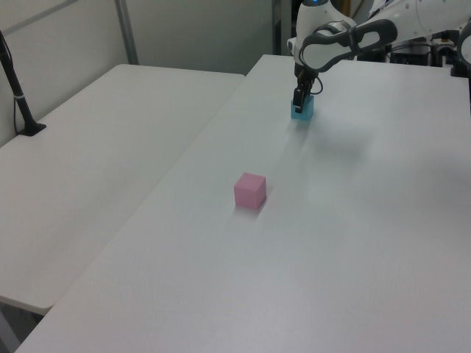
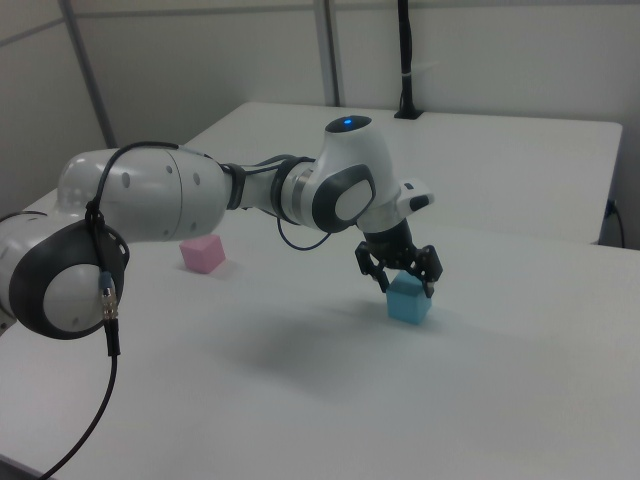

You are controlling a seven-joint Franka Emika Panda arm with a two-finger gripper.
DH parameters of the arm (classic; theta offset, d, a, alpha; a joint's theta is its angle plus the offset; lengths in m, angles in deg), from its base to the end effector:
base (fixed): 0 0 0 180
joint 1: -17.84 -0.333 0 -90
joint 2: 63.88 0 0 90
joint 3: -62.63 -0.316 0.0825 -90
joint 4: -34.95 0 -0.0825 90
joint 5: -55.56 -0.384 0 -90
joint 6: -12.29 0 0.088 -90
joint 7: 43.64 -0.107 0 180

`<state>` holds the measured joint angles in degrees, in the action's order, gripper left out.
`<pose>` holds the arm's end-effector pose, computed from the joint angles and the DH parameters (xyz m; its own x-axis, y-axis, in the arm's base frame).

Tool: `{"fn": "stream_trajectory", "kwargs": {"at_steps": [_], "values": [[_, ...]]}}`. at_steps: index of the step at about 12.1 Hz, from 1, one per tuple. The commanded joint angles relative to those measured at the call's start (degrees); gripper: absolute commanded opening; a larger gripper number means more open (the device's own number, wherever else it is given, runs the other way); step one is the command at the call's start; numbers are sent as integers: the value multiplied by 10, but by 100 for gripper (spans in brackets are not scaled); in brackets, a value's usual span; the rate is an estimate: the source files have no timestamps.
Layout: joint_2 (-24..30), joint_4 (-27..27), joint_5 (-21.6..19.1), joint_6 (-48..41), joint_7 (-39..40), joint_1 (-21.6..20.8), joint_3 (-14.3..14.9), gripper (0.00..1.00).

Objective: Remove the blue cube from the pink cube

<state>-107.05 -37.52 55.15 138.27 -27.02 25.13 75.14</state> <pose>0.7328 -0.2163 0.3349 0.9896 0.0266 0.1413 -0.0007 -0.9818 0.1901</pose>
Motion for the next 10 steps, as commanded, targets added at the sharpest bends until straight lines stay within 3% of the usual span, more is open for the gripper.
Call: {"fn": "stream_trajectory", "kwargs": {"at_steps": [1,3,5,7,8,10], "values": [[101,-66,5,-3,-17,-23,7,100],[228,-154,6,-50,-79,-51,5,100],[311,-168,6,-177,-97,-80,2,100],[360,-168,3,-282,-101,-97,-23,100],[373,-169,3,-316,-122,-90,-52,100],[389,-181,8,-319,-182,-85,-68,100]]}}
